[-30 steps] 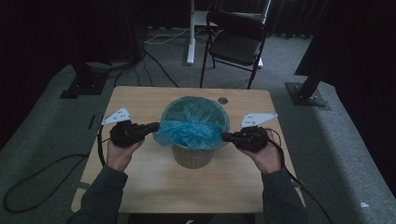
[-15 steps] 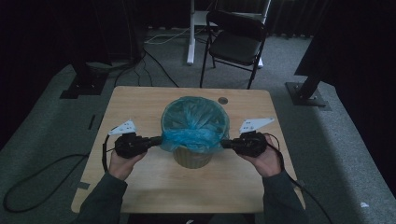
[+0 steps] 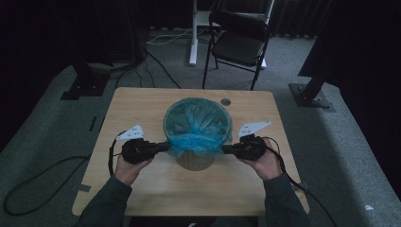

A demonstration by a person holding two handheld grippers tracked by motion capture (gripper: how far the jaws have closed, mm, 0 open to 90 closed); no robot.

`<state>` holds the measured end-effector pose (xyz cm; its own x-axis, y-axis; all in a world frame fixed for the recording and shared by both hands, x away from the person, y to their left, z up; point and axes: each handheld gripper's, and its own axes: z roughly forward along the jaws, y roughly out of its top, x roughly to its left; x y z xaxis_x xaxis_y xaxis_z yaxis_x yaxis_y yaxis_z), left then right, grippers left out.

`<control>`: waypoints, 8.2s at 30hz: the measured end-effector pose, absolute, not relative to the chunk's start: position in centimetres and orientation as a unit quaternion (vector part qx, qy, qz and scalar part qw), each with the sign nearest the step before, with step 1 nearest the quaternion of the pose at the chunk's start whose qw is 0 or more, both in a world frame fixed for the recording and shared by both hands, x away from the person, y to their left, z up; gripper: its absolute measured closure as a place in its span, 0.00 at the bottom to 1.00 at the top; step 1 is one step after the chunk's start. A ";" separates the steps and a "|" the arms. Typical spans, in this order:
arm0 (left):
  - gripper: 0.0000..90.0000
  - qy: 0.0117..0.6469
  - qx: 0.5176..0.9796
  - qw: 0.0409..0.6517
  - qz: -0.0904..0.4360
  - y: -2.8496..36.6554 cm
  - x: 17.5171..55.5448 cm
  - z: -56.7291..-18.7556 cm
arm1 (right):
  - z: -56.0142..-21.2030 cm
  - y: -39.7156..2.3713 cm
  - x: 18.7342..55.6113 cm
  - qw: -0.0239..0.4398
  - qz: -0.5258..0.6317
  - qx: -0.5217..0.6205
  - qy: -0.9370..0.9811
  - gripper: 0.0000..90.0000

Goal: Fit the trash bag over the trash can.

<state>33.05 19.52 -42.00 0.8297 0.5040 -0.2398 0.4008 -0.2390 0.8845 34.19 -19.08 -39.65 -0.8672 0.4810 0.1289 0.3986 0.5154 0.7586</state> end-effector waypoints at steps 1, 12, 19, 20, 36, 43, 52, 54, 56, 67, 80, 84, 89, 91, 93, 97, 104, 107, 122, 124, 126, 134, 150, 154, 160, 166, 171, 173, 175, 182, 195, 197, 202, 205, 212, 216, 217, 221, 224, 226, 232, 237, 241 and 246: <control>0.96 0.289 0.785 0.546 0.050 19.6 33.0 -41.9 | -39.4 -19.2 34.1 0.051 0.425 0.253 0.867 0.96; 0.66 0.290 0.768 0.567 0.066 20.9 32.9 -39.7 | -36.5 -21.1 33.3 0.061 0.476 0.248 0.841 0.71; 0.62 0.273 0.770 0.574 0.057 20.0 33.6 -38.3 | -35.4 -20.5 34.0 0.050 0.505 0.238 0.828 0.65; 0.62 0.272 0.773 0.570 0.055 19.7 33.8 -38.3 | -35.2 -20.3 34.1 0.048 0.508 0.236 0.827 0.65; 0.99 0.228 0.788 0.572 0.030 18.8 31.8 -39.2 | -36.9 -19.0 33.7 -0.002 0.478 0.208 0.853 0.95; 0.99 0.229 0.800 0.554 0.018 18.3 31.9 -40.6 | -38.2 -19.7 34.1 -0.016 0.480 0.219 0.849 1.00; 1.00 0.224 0.818 0.529 0.015 17.4 32.1 -41.8 | -39.6 -19.2 34.4 -0.033 0.464 0.218 0.858 1.00; 1.00 0.229 0.821 0.523 0.013 17.4 32.4 -42.3 | -39.8 -19.1 34.6 -0.032 0.457 0.219 0.861 1.00; 1.00 0.234 0.822 0.519 0.010 17.4 32.6 -42.7 | -40.0 -19.1 34.8 -0.031 0.454 0.225 0.862 1.00; 1.00 0.261 0.829 0.493 0.029 18.0 33.2 -43.5 | -40.4 -19.6 35.2 -0.014 0.435 0.245 0.867 1.00; 0.76 0.283 0.804 0.521 0.046 20.1 32.9 -42.2 | -39.3 -22.1 34.8 0.006 0.459 0.264 0.848 0.83; 0.73 0.287 0.793 0.534 0.057 20.6 33.1 -41.3 | -38.3 -22.9 34.8 0.020 0.481 0.271 0.833 0.80; 0.71 0.298 0.778 0.549 0.071 20.9 33.8 -40.1 | -37.5 -23.1 35.3 0.043 0.498 0.284 0.818 0.80; 0.70 0.302 0.772 0.554 0.075 20.9 34.2 -39.7 | -37.3 -23.0 35.6 0.051 0.505 0.290 0.811 0.80; 0.70 0.306 0.768 0.557 0.079 20.9 34.7 -39.4 | -37.1 -22.8 35.9 0.058 0.509 0.295 0.806 0.80; 0.70 0.317 0.762 0.557 0.092 20.7 35.4 -39.0 | -36.9 -22.3 36.5 0.074 0.508 0.311 0.800 0.79; 0.71 0.337 0.752 0.558 0.102 20.2 36.7 -39.0 | -36.7 -22.0 38.2 0.092 0.514 0.337 0.783 0.79; 0.71 0.344 0.750 0.555 0.107 20.0 37.3 -38.9 | -36.7 -21.8 38.9 0.092 0.515 0.340 0.781 0.80; 0.75 0.369 0.755 0.530 0.114 19.3 40.2 -38.7 | -37.5 -21.5 41.8 0.075 0.515 0.366 0.771 0.87; 0.76 0.371 0.754 0.530 0.114 19.3 40.4 -38.7 | -37.5 -21.6 41.9 0.077 0.515 0.368 0.771 0.89; 0.76 0.371 0.754 0.530 0.115 19.3 40.5 -38.8 | -37.4 -21.6 41.9 0.075 0.515 0.367 0.771 0.89; 0.81 0.371 0.752 0.532 0.117 19.3 40.9 -38.6 | -37.4 -21.6 42.1 0.079 0.510 0.367 0.774 0.94; 0.99 0.374 0.745 0.537 0.134 18.9 42.2 -38.3 | -37.7 -21.2 43.3 0.090 0.495 0.375 0.779 1.00; 0.99 0.379 0.743 0.534 0.138 18.8 42.8 -38.4 | -37.8 -21.3 43.6 0.095 0.495 0.381 0.775 1.00; 0.99 0.391 0.737 0.535 0.136 18.7 43.7 -38.6 | -37.8 -21.4 43.8 0.095 0.499 0.388 0.769 1.00; 0.99 0.406 0.737 0.526 0.129 18.8 44.7 -39.4 | -37.6 -21.2 43.7 0.077 0.524 0.377 0.760 0.80; 0.99 0.411 0.739 0.522 0.118 18.8 45.2 -39.9 | -37.6 -21.0 43.8 0.068 0.526 0.373 0.762 1.00; 0.99 0.412 0.737 0.523 0.115 18.8 45.3 -40.0 | -37.6 -20.9 43.9 0.078 0.515 0.381 0.764 1.00; 0.99 0.412 0.737 0.524 0.113 18.8 45.4 -40.0 | -37.7 -20.9 44.0 0.080 0.504 0.389 0.767 1.00; 0.93 0.407 0.749 0.512 0.109 18.6 45.2 -40.5 | -38.9 -21.1 44.1 0.082 0.457 0.411 0.784 1.00; 0.67 0.382 0.733 0.542 0.148 19.8 42.9 -36.8 | -37.9 -22.7 40.8 0.103 0.512 0.408 0.749 0.70; 0.66 0.366 0.741 0.543 0.147 19.1 42.7 -36.3 | -37.7 -22.5 40.2 0.102 0.519 0.400 0.748 0.70; 0.66 0.324 0.763 0.545 0.131 17.1 42.2 -35.0 | -37.5 -21.8 39.3 0.096 0.525 0.382 0.754 0.69; 0.67 0.306 0.775 0.540 0.122 16.2 42.2 -34.6 | -37.5 -21.5 39.0 0.096 0.525 0.377 0.757 0.69; 0.68 0.243 0.827 0.498 0.102 12.7 42.2 -34.0 | -37.7 -21.2 38.8 0.093 0.522 0.372 0.762 0.69; 0.68 0.227 0.843 0.478 0.102 11.5 42.3 -34.2 | -37.8 -21.1 38.7 0.094 0.521 0.370 0.764 0.69; 0.68 0.227 0.843 0.478 0.102 11.5 42.3 -34.2 | -37.8 -21.1 38.7 0.094 0.521 0.370 0.764 0.69; 0.68 0.202 0.870 0.434 0.118 9.7 42.2 -34.4 | -37.9 -21.0 38.7 0.096 0.517 0.367 0.768 0.69; 0.68 0.194 0.887 0.399 0.127 8.6 42.4 -34.5 | -38.0 -20.9 38.7 0.096 0.514 0.366 0.770 0.69; 0.68 0.190 0.898 0.374 0.136 7.9 42.6 -34.8 | -38.1 -20.7 38.7 0.102 0.509 0.361 0.775 0.68; 0.68 0.182 0.916 0.321 0.161 6.6 42.7 -35.0 | -38.1 -20.7 38.7 0.103 0.509 0.360 0.775 0.70; 0.68 0.170 0.924 0.303 0.161 5.3 43.1 -35.0 | -38.0 -20.8 38.7 0.103 0.510 0.360 0.775 0.72; 0.68 0.165 0.935 0.270 0.158 4.2 43.5 -35.5 | -38.0 -20.8 38.7 0.103 0.510 0.358 0.775 0.73; 0.67 0.156 0.940 0.257 0.163 3.3 43.6 -35.6 | -38.1 -21.0 38.7 0.098 0.515 0.359 0.772 0.74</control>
